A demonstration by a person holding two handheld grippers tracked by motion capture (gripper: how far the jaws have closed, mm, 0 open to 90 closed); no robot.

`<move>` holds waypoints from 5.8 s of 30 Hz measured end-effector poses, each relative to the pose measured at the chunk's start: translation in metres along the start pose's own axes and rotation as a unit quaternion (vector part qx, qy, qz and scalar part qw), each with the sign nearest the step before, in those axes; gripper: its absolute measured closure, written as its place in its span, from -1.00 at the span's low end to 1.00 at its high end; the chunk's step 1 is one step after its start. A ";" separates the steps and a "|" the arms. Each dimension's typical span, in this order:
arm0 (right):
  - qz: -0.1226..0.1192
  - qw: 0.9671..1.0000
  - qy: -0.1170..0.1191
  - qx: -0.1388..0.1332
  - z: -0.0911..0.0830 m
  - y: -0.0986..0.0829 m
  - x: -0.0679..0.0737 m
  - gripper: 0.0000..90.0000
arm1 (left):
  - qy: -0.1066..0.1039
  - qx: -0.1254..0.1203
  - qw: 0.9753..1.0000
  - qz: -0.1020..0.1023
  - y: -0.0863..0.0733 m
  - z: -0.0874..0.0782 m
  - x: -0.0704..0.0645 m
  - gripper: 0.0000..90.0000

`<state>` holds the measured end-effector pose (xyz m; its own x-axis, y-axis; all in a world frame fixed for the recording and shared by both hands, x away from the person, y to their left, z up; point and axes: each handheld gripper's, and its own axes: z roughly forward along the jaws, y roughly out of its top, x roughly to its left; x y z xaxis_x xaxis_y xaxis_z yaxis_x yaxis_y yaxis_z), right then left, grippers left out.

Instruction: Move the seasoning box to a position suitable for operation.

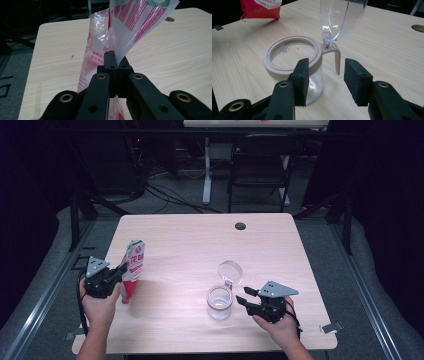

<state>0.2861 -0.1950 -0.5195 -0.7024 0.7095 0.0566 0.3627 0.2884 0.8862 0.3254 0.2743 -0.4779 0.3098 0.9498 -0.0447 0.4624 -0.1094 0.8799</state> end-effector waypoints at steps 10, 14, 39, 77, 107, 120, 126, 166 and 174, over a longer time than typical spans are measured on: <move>0.000 1.000 0.000 -0.003 -0.001 0.000 0.000 0.23 | -0.039 -0.001 0.999 0.031 0.006 -0.001 -0.028 1.00; 0.001 1.000 0.003 -0.001 0.000 0.000 0.000 0.23 | -0.064 0.002 0.997 0.045 0.008 -0.001 -0.043 1.00; 0.010 0.999 0.023 -0.038 -0.013 0.011 0.002 0.28 | -0.202 0.002 0.976 0.088 0.004 0.007 -0.119 1.00; -0.040 0.995 0.091 -0.006 0.055 0.063 0.042 0.44 | -0.232 0.056 0.967 0.083 -0.028 0.003 -0.125 0.99; -0.065 0.989 0.123 0.047 0.080 0.068 0.055 1.00 | -0.231 0.063 0.967 0.083 -0.030 0.005 -0.124 0.99; -0.069 0.989 0.121 0.053 0.080 0.074 0.060 1.00 | -0.230 0.057 0.969 0.075 -0.030 0.002 -0.121 0.83; -0.064 0.990 0.119 0.050 0.080 0.077 0.062 1.00 | -0.227 0.051 0.970 0.070 -0.037 -0.002 -0.115 0.46; -0.074 0.989 0.119 0.046 0.078 0.084 0.066 1.00 | -0.132 0.103 0.982 0.085 -0.083 0.048 -0.130 -0.46; -0.070 0.989 0.120 0.044 0.077 0.082 0.065 1.00 | -0.140 0.099 0.983 0.068 -0.087 0.052 -0.128 -0.46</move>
<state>0.3171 -0.0756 -0.4790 -0.8706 0.4891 0.0521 0.2958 0.4358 0.8501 0.2889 0.1467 -0.5738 0.5845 0.8068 -0.0859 0.5450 -0.3119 0.7783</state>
